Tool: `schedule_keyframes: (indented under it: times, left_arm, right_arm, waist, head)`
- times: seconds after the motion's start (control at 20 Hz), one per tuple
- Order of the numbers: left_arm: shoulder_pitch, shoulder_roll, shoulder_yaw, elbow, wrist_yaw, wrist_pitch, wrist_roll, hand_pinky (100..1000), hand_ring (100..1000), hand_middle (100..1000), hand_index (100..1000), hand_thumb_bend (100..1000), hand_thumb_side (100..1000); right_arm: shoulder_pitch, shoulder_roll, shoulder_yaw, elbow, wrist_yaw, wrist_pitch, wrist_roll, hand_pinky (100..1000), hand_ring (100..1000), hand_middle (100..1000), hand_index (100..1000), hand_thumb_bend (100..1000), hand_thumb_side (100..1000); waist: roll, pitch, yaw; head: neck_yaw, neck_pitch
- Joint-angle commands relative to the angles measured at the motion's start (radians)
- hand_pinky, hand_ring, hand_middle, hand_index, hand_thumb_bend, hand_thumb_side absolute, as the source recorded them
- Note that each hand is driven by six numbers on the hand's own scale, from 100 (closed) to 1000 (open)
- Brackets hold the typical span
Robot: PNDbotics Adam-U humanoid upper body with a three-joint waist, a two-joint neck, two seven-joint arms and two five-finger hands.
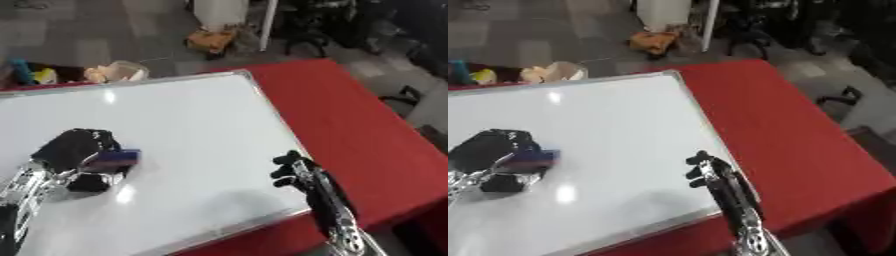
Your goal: Wipe the whiteboard clean with a brush.
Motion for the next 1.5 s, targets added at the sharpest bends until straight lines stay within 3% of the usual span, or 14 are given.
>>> schedule_keyframes:
  times: [0.05,0.4,0.85,1.25,1.5]
  left_arm:
    - [0.032,0.061,0.035,0.076,-0.061,0.052,0.021,611,659,653,751,223,825]
    - [0.021,0.081,0.11,0.164,-0.115,0.148,0.068,621,671,666,751,225,815]
    - [-0.056,0.097,0.185,0.266,-0.147,0.254,0.117,622,673,670,751,217,795]
    - [-0.09,0.1,0.219,0.324,-0.14,0.303,0.132,618,666,665,755,208,796]
    - [-0.104,0.08,0.211,0.317,-0.117,0.29,0.137,614,659,658,757,194,798]
  right_arm:
    - [-0.003,-0.008,-0.007,-0.012,0.003,-0.004,-0.002,606,640,483,689,100,874]
    - [-0.001,-0.007,-0.008,-0.012,0.003,-0.004,-0.003,606,640,483,689,100,874]
    - [0.004,-0.005,-0.007,-0.013,0.003,-0.003,-0.001,606,640,483,689,100,873]
    - [0.007,-0.006,-0.006,-0.016,0.004,-0.002,0.001,606,640,483,689,100,872]
    - [0.007,-0.006,-0.004,-0.018,0.004,-0.001,0.003,606,640,483,689,100,871]
  waist:
    - [0.001,-0.003,0.007]
    - [-0.001,-0.004,0.009]
    - [-0.006,-0.006,0.004]
    - [-0.009,-0.006,-0.001]
    - [-0.012,-0.007,-0.004]
  head:
    - [-0.005,-0.002]
    - [-0.009,-0.002]
    - [-0.009,-0.002]
    - [-0.008,-0.001]
    - [-0.006,0.0]
